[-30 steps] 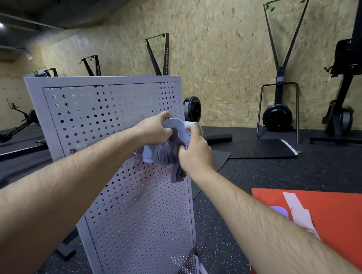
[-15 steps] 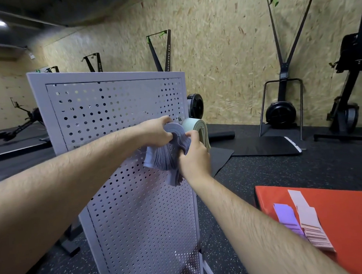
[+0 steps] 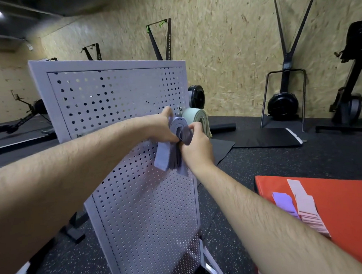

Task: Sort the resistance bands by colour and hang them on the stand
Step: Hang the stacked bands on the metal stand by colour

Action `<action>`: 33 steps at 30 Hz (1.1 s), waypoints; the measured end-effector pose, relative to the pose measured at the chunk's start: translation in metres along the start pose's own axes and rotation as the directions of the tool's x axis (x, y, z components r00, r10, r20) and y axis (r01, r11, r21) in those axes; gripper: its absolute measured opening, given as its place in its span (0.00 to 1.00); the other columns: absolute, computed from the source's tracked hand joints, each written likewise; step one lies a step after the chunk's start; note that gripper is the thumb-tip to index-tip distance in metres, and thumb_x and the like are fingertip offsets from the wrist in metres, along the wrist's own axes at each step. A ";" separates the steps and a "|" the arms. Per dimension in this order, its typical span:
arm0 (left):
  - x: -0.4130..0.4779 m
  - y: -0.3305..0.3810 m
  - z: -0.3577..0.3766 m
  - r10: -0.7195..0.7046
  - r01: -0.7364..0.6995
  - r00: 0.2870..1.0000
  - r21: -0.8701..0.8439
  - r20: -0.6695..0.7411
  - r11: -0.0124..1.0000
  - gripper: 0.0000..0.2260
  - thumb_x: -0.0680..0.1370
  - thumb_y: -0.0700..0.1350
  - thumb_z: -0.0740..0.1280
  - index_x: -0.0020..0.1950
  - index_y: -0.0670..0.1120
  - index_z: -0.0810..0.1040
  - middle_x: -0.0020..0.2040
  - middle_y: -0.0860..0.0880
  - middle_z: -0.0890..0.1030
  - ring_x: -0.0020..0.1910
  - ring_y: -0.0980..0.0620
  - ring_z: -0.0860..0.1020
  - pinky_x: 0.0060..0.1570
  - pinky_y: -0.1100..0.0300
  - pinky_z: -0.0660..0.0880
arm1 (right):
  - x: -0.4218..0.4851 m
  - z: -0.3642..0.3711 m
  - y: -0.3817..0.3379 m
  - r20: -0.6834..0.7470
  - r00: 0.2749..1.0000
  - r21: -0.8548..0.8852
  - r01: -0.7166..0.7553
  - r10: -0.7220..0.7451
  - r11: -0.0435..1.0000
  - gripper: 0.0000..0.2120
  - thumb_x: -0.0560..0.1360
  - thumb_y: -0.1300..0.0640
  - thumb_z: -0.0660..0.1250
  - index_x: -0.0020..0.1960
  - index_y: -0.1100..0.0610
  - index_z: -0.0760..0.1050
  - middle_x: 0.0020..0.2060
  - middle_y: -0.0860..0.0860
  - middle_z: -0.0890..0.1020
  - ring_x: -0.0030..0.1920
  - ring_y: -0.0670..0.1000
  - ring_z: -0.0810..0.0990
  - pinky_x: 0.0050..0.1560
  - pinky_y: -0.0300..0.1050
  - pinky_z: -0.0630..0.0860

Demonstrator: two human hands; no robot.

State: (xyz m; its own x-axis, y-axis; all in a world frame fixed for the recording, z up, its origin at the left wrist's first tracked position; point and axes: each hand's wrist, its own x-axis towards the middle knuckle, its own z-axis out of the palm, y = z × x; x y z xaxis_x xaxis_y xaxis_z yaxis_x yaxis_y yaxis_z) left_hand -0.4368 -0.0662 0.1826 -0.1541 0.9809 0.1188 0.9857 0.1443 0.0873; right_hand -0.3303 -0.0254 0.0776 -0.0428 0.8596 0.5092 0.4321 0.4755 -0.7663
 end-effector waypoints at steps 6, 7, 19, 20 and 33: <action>0.004 -0.004 -0.006 0.006 -0.002 0.999 0.069 -0.054 0.998 0.26 0.74 0.56 0.70 0.66 0.50 0.63 0.47 0.45 0.77 0.36 0.49 0.76 0.33 0.56 0.71 | 0.003 -0.003 0.000 -0.016 0.999 -0.024 0.047 -0.048 0.999 0.15 0.73 0.58 0.66 0.57 0.49 0.66 0.45 0.50 0.78 0.50 0.58 0.77 0.45 0.53 0.77; 0.005 -0.005 -0.007 0.009 -0.004 0.997 0.064 -0.073 0.998 0.25 0.74 0.57 0.70 0.65 0.50 0.65 0.52 0.45 0.74 0.39 0.48 0.77 0.34 0.56 0.72 | 0.004 -0.003 -0.001 -0.022 0.998 -0.021 0.051 -0.052 0.998 0.16 0.73 0.58 0.66 0.57 0.49 0.66 0.46 0.50 0.79 0.50 0.58 0.77 0.45 0.53 0.78; 0.005 -0.003 -0.010 0.129 -0.124 0.988 0.053 -0.088 0.991 0.29 0.70 0.51 0.76 0.67 0.53 0.68 0.52 0.47 0.78 0.41 0.48 0.79 0.33 0.56 0.77 | 0.006 -0.011 0.001 0.022 0.996 -0.044 0.090 -0.089 0.995 0.16 0.75 0.58 0.68 0.60 0.51 0.68 0.54 0.51 0.75 0.53 0.54 0.76 0.46 0.48 0.72; 0.005 -0.003 -0.010 0.131 -0.126 0.987 0.064 -0.089 0.990 0.28 0.70 0.53 0.75 0.67 0.53 0.69 0.52 0.47 0.78 0.43 0.47 0.80 0.36 0.55 0.78 | 0.005 -0.012 0.001 0.020 0.993 -0.064 0.117 -0.116 0.991 0.16 0.75 0.57 0.67 0.61 0.51 0.68 0.55 0.52 0.74 0.54 0.54 0.75 0.47 0.49 0.72; -0.019 0.016 0.006 0.307 -0.202 0.921 0.380 -0.240 0.903 0.28 0.75 0.56 0.67 0.73 0.53 0.64 0.68 0.46 0.69 0.66 0.44 0.70 0.62 0.49 0.70 | -0.008 -0.052 0.001 0.065 0.940 -0.354 0.336 -0.335 0.873 0.21 0.81 0.51 0.60 0.73 0.50 0.66 0.61 0.52 0.75 0.60 0.56 0.72 0.55 0.52 0.72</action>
State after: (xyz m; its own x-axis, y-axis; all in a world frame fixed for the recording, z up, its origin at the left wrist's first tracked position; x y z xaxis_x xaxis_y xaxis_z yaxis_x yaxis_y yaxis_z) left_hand -0.4177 -0.0816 0.1762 0.1443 0.9162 0.3739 0.9470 -0.0183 -0.3206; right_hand -0.2825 -0.0423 0.0934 -0.2433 0.6607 0.7101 0.6818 0.6372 -0.3593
